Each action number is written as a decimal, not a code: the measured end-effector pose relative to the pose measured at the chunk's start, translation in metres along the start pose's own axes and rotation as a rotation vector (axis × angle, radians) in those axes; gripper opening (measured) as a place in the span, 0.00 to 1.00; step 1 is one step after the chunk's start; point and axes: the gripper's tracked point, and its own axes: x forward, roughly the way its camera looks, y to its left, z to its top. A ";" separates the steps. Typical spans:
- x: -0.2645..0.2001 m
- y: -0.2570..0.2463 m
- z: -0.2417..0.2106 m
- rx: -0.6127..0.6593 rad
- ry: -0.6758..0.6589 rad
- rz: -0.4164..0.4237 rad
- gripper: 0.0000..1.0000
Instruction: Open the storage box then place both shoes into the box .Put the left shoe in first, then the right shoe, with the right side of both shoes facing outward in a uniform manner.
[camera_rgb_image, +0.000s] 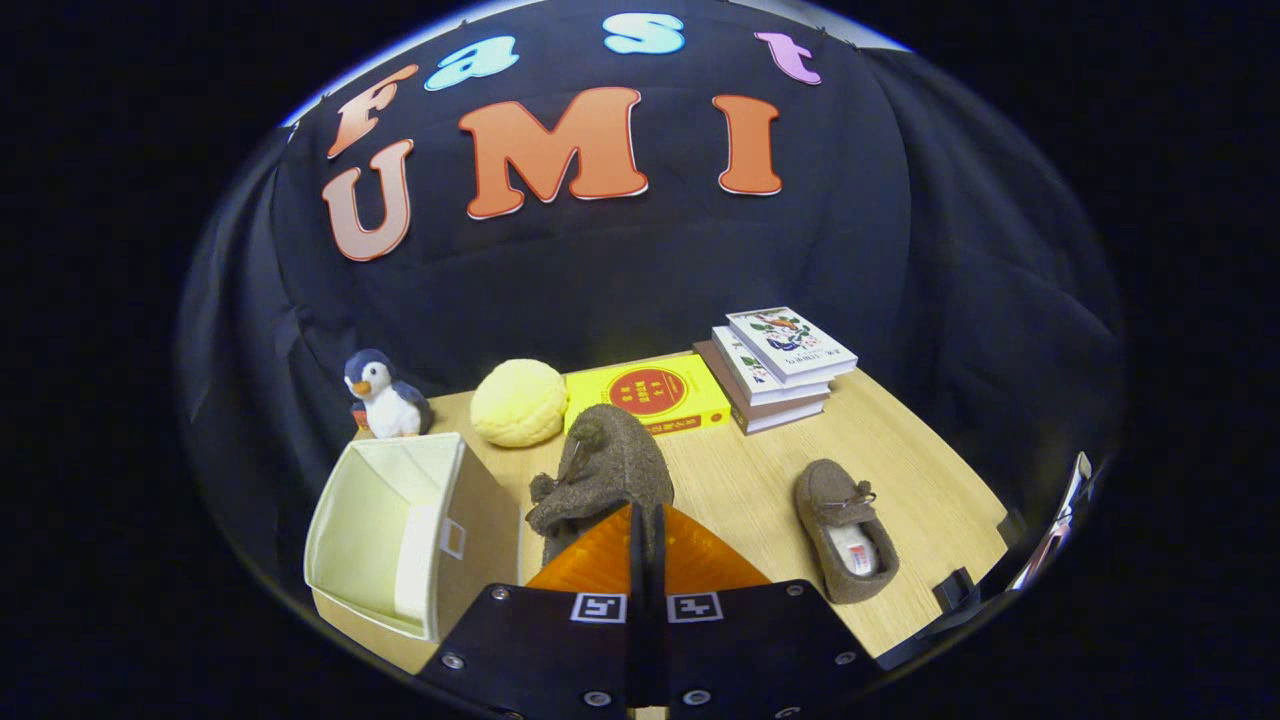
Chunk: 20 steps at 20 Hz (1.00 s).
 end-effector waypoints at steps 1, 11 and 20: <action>-0.005 0.013 0.007 0.001 -0.016 0.013 0.01; -0.027 0.139 0.029 -0.012 -0.059 0.156 0.01; 0.010 0.234 -0.040 -0.047 0.088 0.239 0.01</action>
